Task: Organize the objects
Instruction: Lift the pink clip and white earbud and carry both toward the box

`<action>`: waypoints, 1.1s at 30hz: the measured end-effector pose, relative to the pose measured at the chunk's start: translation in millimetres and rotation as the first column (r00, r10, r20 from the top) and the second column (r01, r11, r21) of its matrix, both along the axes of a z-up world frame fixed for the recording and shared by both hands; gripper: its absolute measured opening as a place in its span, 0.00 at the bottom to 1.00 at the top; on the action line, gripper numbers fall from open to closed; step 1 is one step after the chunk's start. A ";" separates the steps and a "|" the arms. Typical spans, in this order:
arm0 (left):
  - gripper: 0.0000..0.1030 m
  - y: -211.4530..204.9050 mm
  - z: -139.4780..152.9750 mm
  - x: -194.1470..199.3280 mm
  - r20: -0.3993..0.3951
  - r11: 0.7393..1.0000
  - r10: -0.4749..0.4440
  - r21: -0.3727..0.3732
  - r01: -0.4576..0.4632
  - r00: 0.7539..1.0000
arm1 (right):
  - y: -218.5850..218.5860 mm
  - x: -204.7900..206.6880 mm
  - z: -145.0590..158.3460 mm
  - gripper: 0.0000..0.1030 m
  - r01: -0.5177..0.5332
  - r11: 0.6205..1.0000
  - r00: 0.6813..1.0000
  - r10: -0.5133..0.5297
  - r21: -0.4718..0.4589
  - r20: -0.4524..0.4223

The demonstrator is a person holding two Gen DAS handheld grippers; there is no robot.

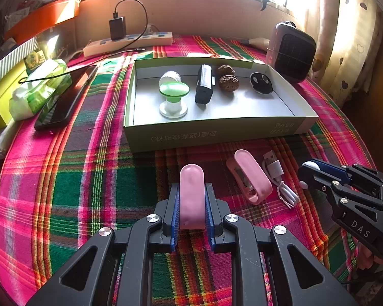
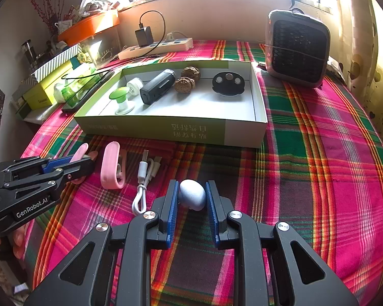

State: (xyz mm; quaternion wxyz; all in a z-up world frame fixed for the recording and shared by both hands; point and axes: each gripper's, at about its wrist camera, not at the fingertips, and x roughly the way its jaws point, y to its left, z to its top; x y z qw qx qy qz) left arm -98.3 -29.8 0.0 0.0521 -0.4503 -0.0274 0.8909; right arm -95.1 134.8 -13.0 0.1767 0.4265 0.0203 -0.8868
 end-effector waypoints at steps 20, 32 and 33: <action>0.15 -2.5 19.6 -0.6 -0.045 1.000 -0.011 0.022 0.012 0.999 | 0.0 -2.1 12.0 0.22 -0.002 1.000 1.000 0.001 -0.018 -0.025; 0.15 -2.1 40.0 -12.6 -0.081 0.997 -0.039 0.056 0.043 0.996 | -5.8 -13.5 29.6 0.22 -0.011 0.999 0.998 0.009 -0.030 -0.065; 0.15 -1.7 41.0 -14.5 -0.082 0.997 -0.040 0.057 0.045 0.996 | -6.6 -15.4 30.7 0.22 -0.013 0.999 0.998 0.011 -0.029 -0.067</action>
